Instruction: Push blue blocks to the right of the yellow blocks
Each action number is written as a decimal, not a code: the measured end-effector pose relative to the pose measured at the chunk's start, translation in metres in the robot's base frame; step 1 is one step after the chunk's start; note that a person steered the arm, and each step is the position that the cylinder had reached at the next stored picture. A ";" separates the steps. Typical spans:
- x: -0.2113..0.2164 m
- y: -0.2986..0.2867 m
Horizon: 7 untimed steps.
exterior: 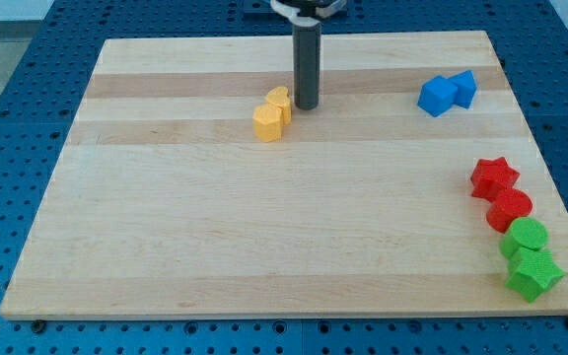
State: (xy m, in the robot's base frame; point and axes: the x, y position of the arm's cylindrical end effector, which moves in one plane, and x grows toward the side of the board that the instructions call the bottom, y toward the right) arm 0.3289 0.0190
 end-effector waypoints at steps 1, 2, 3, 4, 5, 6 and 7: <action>-0.058 0.029; -0.090 0.103; -0.090 0.218; -0.080 0.278; -0.062 0.276; -0.043 0.237; -0.024 0.190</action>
State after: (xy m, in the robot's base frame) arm 0.3050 0.2087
